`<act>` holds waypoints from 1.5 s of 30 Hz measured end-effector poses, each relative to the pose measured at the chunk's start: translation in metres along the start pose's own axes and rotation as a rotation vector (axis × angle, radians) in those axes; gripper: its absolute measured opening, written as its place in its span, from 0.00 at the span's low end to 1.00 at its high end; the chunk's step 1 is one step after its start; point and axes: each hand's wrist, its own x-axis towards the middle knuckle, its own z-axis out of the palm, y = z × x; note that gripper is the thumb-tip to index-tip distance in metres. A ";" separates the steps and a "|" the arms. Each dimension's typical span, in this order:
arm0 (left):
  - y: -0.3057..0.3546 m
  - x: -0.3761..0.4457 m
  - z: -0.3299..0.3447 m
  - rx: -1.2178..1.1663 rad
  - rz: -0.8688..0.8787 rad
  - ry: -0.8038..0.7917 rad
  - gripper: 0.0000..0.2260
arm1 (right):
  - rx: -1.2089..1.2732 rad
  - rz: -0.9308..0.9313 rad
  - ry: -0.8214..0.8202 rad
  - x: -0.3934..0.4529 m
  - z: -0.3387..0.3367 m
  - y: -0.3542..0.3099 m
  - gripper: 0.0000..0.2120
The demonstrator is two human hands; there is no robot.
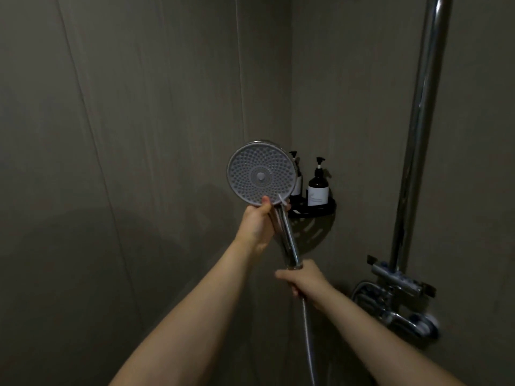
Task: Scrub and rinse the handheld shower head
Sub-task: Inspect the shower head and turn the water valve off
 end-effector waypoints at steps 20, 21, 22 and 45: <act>-0.033 0.011 -0.007 -0.186 -0.051 0.263 0.14 | -0.278 0.011 0.322 0.005 0.003 0.012 0.13; -0.031 0.011 -0.007 -0.157 -0.062 0.252 0.14 | -0.222 0.020 0.321 0.005 0.008 0.012 0.14; -0.028 0.010 -0.008 -0.134 -0.075 0.236 0.15 | -0.151 0.042 0.289 0.004 0.013 0.010 0.14; -0.120 -0.025 -0.035 0.536 -0.227 0.257 0.13 | -0.244 0.320 0.781 0.033 -0.132 0.115 0.22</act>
